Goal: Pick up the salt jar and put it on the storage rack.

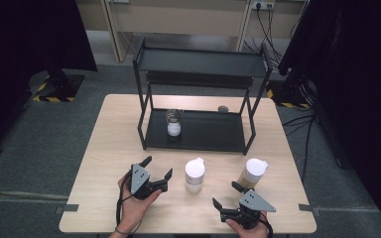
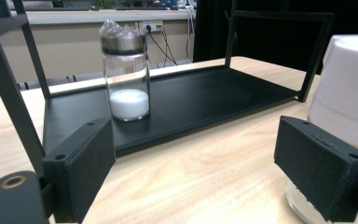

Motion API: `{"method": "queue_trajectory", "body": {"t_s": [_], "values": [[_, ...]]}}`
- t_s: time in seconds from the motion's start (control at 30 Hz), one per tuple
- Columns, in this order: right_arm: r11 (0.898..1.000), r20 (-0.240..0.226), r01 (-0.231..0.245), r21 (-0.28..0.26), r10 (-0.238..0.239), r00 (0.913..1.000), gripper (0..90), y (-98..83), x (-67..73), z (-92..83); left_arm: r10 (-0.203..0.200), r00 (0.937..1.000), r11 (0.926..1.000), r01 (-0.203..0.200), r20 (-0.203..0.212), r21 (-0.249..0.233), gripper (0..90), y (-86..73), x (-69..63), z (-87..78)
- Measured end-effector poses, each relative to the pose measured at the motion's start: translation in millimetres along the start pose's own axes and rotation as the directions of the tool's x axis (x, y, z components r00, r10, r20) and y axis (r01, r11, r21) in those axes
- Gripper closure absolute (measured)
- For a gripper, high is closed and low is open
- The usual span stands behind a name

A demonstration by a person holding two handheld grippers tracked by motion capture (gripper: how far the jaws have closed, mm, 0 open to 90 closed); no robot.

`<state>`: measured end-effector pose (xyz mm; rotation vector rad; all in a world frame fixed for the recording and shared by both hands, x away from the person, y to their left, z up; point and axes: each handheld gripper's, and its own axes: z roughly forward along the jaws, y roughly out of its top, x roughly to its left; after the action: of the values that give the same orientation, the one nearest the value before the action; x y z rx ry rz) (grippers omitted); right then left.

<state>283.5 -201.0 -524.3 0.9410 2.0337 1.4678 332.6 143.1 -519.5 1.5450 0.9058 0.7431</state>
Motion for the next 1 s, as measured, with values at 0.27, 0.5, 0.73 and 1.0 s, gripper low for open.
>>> {"method": "queue_trajectory", "body": {"t_s": [0.27, 0.5, 0.73, 1.0], "values": [[1.000, -0.001, 0.001, 0.000, -0.001, 1.0000, 8.9, 0.0, 0.1, 0.0, -0.019, 0.9997, 0.9998, 0.019, -0.015, 0.010, 12.0, -10.9, 1.1, -4.8], [1.000, -0.002, 0.003, 0.002, -0.003, 1.0000, 8.9, 0.1, 0.2, 0.1, -0.022, 0.9996, 0.9997, 0.022, -0.017, 0.012, 11.9, -12.9, 1.5, -5.3], [1.000, -0.003, 0.004, 0.003, -0.004, 1.0000, 8.9, 0.1, 0.3, 0.2, -0.020, 0.9997, 0.9997, 0.020, -0.015, 0.014, 11.9, -12.8, 1.4, -5.1], [1.000, -0.002, 0.005, 0.003, -0.005, 1.0000, 8.9, 0.1, 0.5, 0.3, -0.013, 0.9998, 0.9998, 0.013, -0.017, 0.018, 11.8, -12.7, 0.6, -4.7]]}}
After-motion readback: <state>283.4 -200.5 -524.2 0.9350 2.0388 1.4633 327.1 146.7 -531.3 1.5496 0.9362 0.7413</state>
